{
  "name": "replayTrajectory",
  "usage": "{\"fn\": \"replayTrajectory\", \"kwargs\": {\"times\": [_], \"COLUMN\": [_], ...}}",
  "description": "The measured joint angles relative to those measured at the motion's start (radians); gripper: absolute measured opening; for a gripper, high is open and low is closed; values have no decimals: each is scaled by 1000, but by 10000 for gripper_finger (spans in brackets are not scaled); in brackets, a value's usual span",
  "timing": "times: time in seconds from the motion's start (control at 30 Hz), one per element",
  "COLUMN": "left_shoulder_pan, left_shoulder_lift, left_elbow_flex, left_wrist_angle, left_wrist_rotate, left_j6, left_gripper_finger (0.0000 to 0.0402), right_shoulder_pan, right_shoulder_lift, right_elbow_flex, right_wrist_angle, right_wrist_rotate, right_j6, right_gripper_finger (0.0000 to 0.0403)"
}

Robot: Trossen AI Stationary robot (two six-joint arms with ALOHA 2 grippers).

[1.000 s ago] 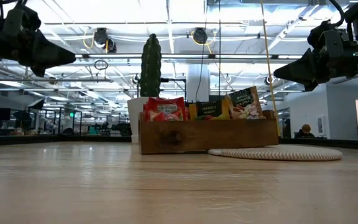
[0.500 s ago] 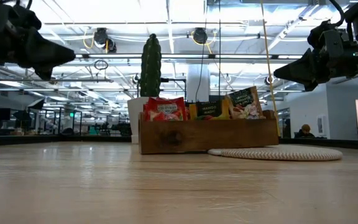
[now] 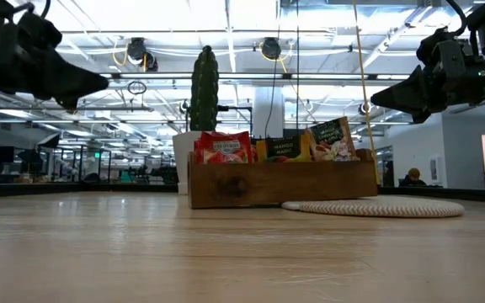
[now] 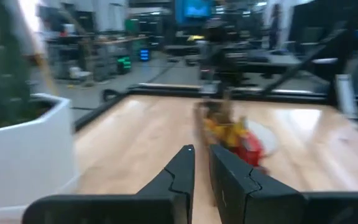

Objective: Pick & Place Tea
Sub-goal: Return to Home Position

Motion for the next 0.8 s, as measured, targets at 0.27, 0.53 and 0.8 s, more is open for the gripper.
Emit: {"fn": "replayTrajectory", "kwargs": {"times": [0.27,0.53,0.8], "left_shoulder_pan": [15,15,15], "left_shoulder_lift": [7,7,7], "left_elbow_flex": [0,-3,-4], "left_wrist_angle": [5,29,49], "left_wrist_rotate": [-36,-39,-39], "left_j6": [-62,-100,-100], "left_gripper_finger": [51,51,51], "right_shoulder_pan": [0,0,0], "right_shoulder_lift": [0,0,0], "right_elbow_flex": [0,0,0], "right_wrist_angle": [0,0,0], "right_wrist_rotate": [0,0,0], "right_j6": [0,0,0], "right_gripper_finger": [0,0,0]}}
